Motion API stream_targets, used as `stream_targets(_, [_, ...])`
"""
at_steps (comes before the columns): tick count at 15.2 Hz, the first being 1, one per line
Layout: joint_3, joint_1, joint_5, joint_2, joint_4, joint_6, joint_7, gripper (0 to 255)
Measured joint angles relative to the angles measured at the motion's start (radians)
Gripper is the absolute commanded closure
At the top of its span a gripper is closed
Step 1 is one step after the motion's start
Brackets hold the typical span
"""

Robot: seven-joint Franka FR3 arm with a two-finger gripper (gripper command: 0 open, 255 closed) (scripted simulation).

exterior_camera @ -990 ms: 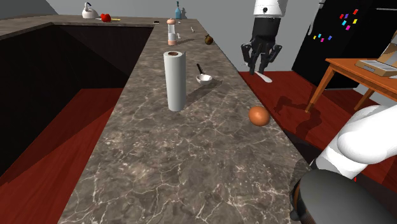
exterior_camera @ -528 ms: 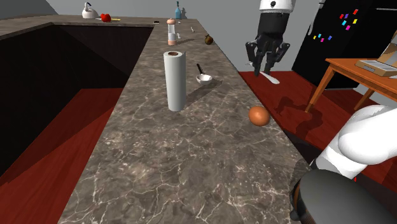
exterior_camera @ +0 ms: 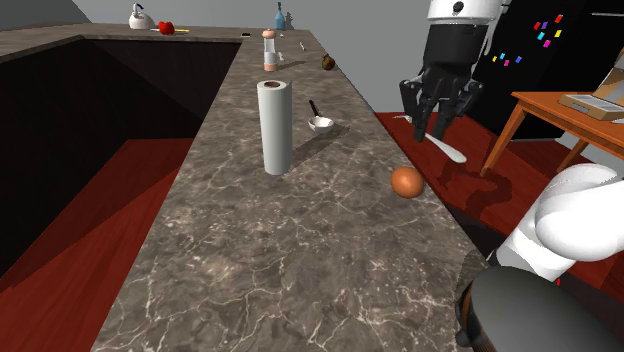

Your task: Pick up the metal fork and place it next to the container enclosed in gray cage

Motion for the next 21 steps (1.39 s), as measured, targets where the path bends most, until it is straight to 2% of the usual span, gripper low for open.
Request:
stream_targets(4, [0.066,0.043,0.074,-0.08,-0.033,-0.021,0.088,255])
stream_targets(13, [0.219,0.113,0.235,-0.169,-0.007,-0.061,0.289,255])
stream_targets(21, [0.261,0.136,0.279,-0.217,-0.116,0.004,0.285,255])
